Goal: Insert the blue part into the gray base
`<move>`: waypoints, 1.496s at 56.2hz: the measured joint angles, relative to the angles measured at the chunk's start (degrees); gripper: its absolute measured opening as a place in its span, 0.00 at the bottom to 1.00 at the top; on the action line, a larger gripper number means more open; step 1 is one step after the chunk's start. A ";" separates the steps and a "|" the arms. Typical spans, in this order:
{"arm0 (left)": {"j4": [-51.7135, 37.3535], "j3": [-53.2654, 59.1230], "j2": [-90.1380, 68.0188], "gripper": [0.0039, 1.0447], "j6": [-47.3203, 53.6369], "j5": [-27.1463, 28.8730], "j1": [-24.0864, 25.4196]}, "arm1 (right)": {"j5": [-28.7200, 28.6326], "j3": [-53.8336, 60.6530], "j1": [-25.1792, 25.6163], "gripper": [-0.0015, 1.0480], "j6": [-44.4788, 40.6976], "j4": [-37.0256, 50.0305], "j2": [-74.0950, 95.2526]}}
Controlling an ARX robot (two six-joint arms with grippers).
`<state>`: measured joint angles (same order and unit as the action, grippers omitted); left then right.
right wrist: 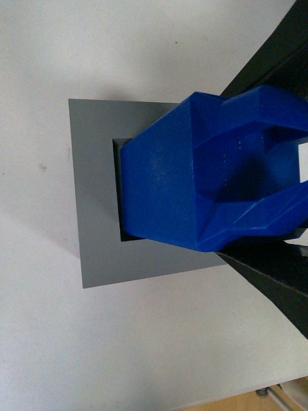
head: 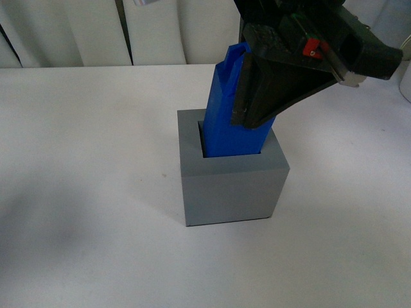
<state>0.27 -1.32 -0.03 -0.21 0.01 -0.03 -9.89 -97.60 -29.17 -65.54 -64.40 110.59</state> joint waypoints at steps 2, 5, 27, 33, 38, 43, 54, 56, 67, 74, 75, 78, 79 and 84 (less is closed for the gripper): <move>0.00 0.00 0.00 0.94 -0.02 0.00 0.00 | 0.15 0.00 0.00 0.45 -0.13 -0.02 0.02; 0.00 0.00 0.00 0.94 -0.02 0.00 0.00 | 0.37 0.00 0.02 0.45 -0.24 -0.07 0.02; -0.02 0.00 0.00 0.94 0.00 0.00 0.00 | -0.68 0.04 0.02 0.79 -0.11 0.57 0.17; -0.02 0.00 0.02 0.94 0.00 0.00 0.00 | -2.45 0.00 0.35 0.94 0.55 0.96 0.15; 0.00 0.00 0.00 0.94 -0.02 0.00 0.00 | -3.89 -0.04 0.87 0.92 0.92 1.36 -0.50; -0.02 0.00 0.00 0.94 -0.02 0.00 0.00 | -6.10 -0.04 1.68 0.93 1.46 1.66 -2.49; -0.02 0.00 0.00 0.94 0.00 0.00 0.00 | -12.41 3.69 4.59 0.93 3.45 6.23 -11.28; -0.02 0.00 0.00 0.94 0.00 0.00 0.00 | -13.42 5.07 5.07 0.93 4.37 8.33 -12.70; -0.02 0.00 0.00 0.94 0.00 0.00 0.00 | -18.45 16.39 8.66 0.93 12.24 24.24 -21.75; 0.00 0.00 0.02 0.94 0.00 0.00 0.00 | -20.28 26.51 11.41 0.93 18.49 35.54 -29.11; -0.02 0.00 0.00 0.94 0.00 0.00 0.00 | -20.65 27.54 11.67 0.93 19.10 36.48 -29.83; 0.00 0.00 0.02 0.94 0.00 0.00 0.00 | -21.68 32.61 13.03 0.93 22.21 41.70 -33.55; -0.02 0.00 0.00 0.94 -0.02 0.00 0.00 | -21.84 34.71 13.55 0.93 23.80 44.06 -35.12; -0.02 0.00 0.00 0.94 0.00 0.00 0.00 | -20.74 42.66 15.69 0.93 30.80 53.88 -41.13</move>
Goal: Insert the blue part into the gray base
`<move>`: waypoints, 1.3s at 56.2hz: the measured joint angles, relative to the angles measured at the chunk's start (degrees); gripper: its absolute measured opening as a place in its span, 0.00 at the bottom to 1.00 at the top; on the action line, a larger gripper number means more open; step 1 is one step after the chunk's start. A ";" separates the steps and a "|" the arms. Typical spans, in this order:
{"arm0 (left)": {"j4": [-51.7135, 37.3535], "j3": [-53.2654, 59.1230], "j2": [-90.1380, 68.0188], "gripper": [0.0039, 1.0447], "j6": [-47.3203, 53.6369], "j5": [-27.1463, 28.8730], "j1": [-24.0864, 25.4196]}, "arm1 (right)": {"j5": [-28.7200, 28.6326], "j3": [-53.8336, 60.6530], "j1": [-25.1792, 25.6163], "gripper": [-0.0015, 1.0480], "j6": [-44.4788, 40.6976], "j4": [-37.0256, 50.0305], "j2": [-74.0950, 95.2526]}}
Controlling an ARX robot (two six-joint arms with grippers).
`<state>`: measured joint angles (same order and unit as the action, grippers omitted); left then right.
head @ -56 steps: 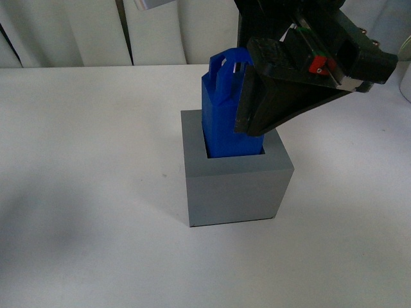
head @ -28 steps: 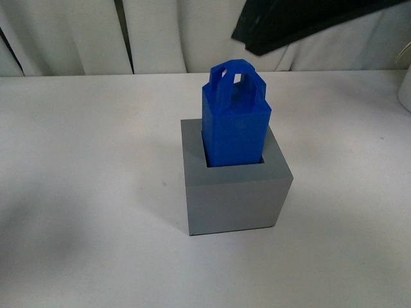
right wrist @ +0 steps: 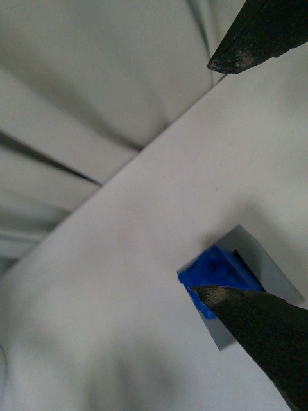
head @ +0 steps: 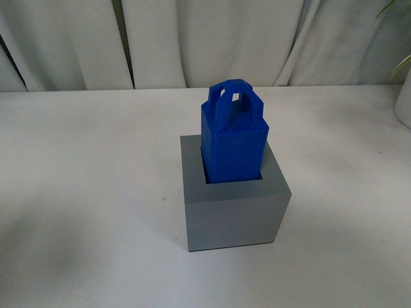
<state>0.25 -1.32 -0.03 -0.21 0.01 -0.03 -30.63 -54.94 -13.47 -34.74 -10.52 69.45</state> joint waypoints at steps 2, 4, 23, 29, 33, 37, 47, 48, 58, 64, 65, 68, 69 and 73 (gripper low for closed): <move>0.02 0.00 0.00 0.94 0.00 0.00 0.00 | 1.66 3.04 0.87 0.93 2.40 4.50 -2.08; 0.00 0.00 0.00 0.94 0.00 0.00 0.00 | 3.61 5.90 1.68 0.93 6.03 9.01 -3.96; 0.02 0.00 0.00 0.94 -0.02 0.00 0.00 | 17.77 15.23 2.10 0.88 21.29 24.48 -7.91; 0.02 0.00 0.00 0.94 0.00 0.00 0.00 | 36.83 22.49 1.27 0.71 28.98 36.46 -10.60; 0.00 0.00 0.00 0.94 0.00 0.07 0.00 | 40.94 28.33 3.23 0.56 31.95 39.71 -14.01; 0.02 0.00 0.00 0.94 -0.02 -0.02 0.00 | 40.00 32.00 4.20 0.44 33.14 40.76 -16.26; 0.00 0.00 0.02 0.94 -0.02 0.02 0.00 | 36.96 39.82 6.73 0.08 33.79 42.21 -22.23; 0.00 0.00 0.02 0.94 0.00 0.02 0.00 | 36.57 40.72 7.06 0.03 33.79 42.21 -23.10; 0.02 0.00 0.02 0.94 -0.02 0.00 0.00 | 33.14 45.11 10.08 0.02 34.03 41.79 -27.89; 0.02 0.00 0.00 0.94 -0.02 0.02 0.00 | 30.91 46.95 12.85 0.02 34.03 40.98 -30.69; 0.02 0.00 0.00 0.94 0.00 0.02 0.00 | 30.97 47.28 13.09 0.02 34.05 40.79 -31.26; 0.00 0.00 0.02 0.94 -0.02 0.00 0.00 | 30.93 48.09 13.31 0.02 34.07 40.19 -32.61; 0.02 0.00 0.00 0.94 0.00 -0.02 0.00 | 30.91 48.26 13.31 0.02 34.07 40.06 -32.89; 0.02 0.00 0.02 0.94 -0.02 -0.02 0.00 | 30.77 49.29 13.33 0.02 34.10 39.10 -34.75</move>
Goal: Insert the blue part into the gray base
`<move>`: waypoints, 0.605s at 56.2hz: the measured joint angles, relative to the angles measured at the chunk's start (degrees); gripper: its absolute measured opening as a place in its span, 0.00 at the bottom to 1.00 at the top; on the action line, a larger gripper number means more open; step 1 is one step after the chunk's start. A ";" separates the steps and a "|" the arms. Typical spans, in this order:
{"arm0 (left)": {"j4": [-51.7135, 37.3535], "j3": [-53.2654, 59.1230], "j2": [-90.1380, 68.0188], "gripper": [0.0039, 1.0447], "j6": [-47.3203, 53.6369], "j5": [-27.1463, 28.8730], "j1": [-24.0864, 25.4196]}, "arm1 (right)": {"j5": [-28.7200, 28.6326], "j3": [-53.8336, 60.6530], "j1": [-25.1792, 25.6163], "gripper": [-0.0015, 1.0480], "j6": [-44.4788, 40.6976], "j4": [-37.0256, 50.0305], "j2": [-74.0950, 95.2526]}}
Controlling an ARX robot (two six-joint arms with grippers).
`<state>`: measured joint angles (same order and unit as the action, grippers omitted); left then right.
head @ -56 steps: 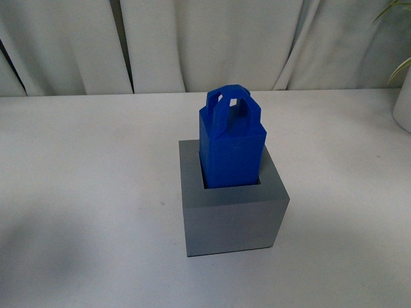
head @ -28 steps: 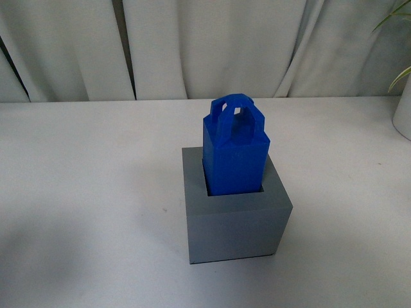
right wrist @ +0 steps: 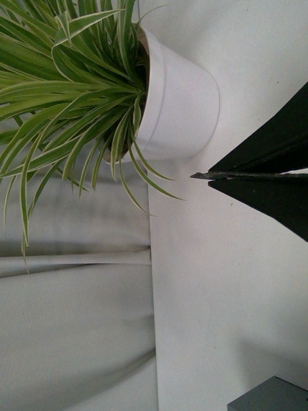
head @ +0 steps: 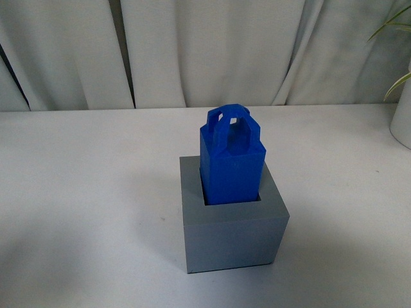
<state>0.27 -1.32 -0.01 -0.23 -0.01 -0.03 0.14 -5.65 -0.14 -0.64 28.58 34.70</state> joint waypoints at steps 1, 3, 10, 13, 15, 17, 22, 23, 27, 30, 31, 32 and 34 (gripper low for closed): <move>0.00 0.00 -0.02 0.94 0.02 0.00 0.00 | 0.00 0.28 0.00 0.02 0.00 -0.28 -0.52; -0.02 0.00 0.00 0.94 0.02 0.00 0.00 | -0.02 0.66 0.02 0.02 0.00 -0.76 -1.38; 0.00 0.00 0.00 0.94 0.02 0.02 0.00 | -0.09 1.64 0.02 0.02 0.00 -2.71 -4.55; -0.02 0.00 -0.02 0.94 0.02 0.02 0.00 | -0.13 2.08 0.00 0.02 0.00 -3.56 -5.88; 0.00 0.00 -0.02 0.94 0.02 0.02 0.00 | -0.13 2.34 0.02 0.02 0.00 -4.09 -6.67; 0.00 0.00 -0.02 0.94 0.02 0.00 0.00 | -0.09 2.60 0.02 0.02 0.02 -4.61 -7.43; 0.00 0.00 0.00 0.94 0.00 0.02 0.00 | -0.11 3.30 0.02 0.02 0.02 -6.64 -10.14; 0.00 0.00 0.00 0.94 0.02 0.00 0.00 | -0.11 3.41 0.02 0.02 0.02 -7.02 -10.60; -0.02 0.00 0.00 0.94 0.02 0.02 0.00 | -0.15 4.52 0.02 0.02 0.02 -6.12 -11.39; -0.02 0.00 0.00 0.94 0.00 0.02 0.00 | -0.22 5.38 0.02 0.02 0.04 -6.32 -12.37; -0.02 0.00 0.00 0.94 0.00 0.02 0.00 | -0.20 5.38 0.02 0.02 0.04 -6.75 -12.74; -0.02 0.00 0.00 0.94 0.02 0.00 0.00 | -0.20 5.38 0.02 0.02 0.04 -7.02 -13.09; -0.02 0.00 0.00 0.94 0.02 0.00 0.00 | -0.20 5.38 0.02 0.02 0.04 -7.67 -13.75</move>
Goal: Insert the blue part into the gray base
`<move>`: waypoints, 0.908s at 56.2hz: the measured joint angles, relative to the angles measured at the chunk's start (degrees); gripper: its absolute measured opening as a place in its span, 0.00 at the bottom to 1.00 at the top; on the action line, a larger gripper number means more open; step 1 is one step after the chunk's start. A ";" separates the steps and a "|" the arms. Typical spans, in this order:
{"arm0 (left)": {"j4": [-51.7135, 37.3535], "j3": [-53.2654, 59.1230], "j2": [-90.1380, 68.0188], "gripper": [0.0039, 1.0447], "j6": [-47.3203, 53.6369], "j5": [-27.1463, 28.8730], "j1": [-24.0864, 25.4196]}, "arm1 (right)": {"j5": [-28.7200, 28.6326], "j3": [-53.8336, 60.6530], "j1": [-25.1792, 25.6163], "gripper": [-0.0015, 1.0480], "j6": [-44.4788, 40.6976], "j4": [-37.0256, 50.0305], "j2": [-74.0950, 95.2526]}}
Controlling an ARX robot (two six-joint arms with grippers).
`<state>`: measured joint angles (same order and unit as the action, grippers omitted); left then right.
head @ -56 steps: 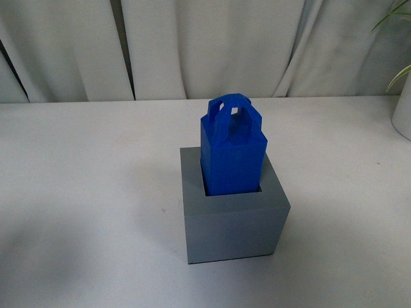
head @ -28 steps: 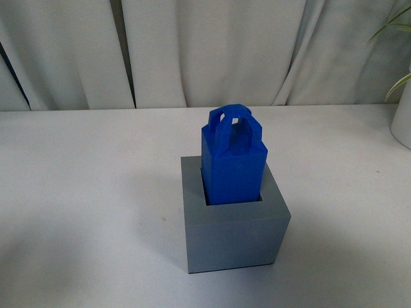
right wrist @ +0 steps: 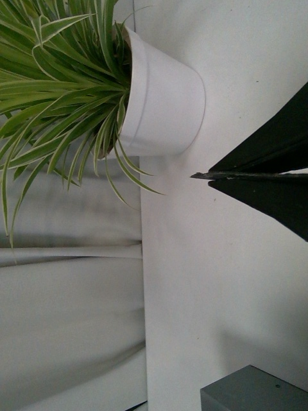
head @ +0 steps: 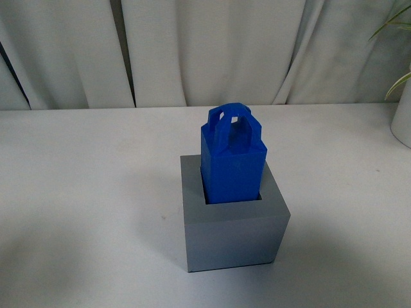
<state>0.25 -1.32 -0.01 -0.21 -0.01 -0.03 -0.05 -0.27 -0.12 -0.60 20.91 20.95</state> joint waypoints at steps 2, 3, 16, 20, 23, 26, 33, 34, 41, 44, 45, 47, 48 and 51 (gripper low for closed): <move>0.00 0.00 -0.02 0.94 -0.02 0.00 0.00 | 0.00 0.00 0.00 0.02 0.00 -0.74 -0.72; 0.00 0.00 -0.02 0.94 0.00 0.00 0.00 | 0.00 0.00 0.00 0.02 0.00 -1.14 -1.20; 0.00 0.00 0.00 0.94 0.00 0.02 0.00 | -0.02 0.00 0.00 0.02 0.00 -5.53 -5.77; 0.00 0.00 -0.02 0.94 0.00 0.00 0.00 | -0.02 0.00 0.00 0.02 0.00 -6.64 -6.82; 0.00 0.00 0.00 0.94 0.00 0.02 0.00 | -0.02 0.00 0.00 0.02 0.00 -7.61 -7.87; 0.00 0.00 0.00 0.94 0.00 0.02 0.00 | -0.02 0.00 0.00 0.02 0.00 -8.70 -8.96; 0.00 0.00 -0.02 0.94 -0.02 0.02 0.00 | -0.02 0.00 0.00 0.02 0.00 -10.32 -10.58; 0.00 0.00 0.00 0.94 0.00 0.02 0.00 | -0.02 0.00 0.00 0.02 0.00 -10.58 -10.82; 0.00 0.00 -0.02 0.94 0.00 0.07 0.00 | -0.07 -0.07 0.00 0.02 0.00 -20.17 -18.45; 0.02 0.00 -0.02 0.94 0.00 0.02 0.00 | -0.09 -0.07 0.00 0.02 0.00 -20.55 -20.63; 0.00 0.00 0.00 0.94 0.00 0.02 0.00 | -0.07 -0.07 0.00 0.02 0.00 -20.61 -20.65; 0.00 0.00 -0.02 0.94 0.00 0.02 0.00 | -0.07 -0.07 0.00 0.02 0.00 -20.76 -20.65; 0.00 0.00 -0.02 0.94 0.00 0.02 0.00 | -0.07 -0.07 0.00 0.02 -0.04 -20.79 -20.65; 0.00 0.00 -0.02 0.94 0.00 0.02 0.00 | -0.07 -0.07 0.00 0.10 -0.02 -20.79 -20.65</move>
<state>0.25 -1.32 -0.03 -0.21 0.01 -0.03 -0.12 -0.34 -0.12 -0.62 0.12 0.30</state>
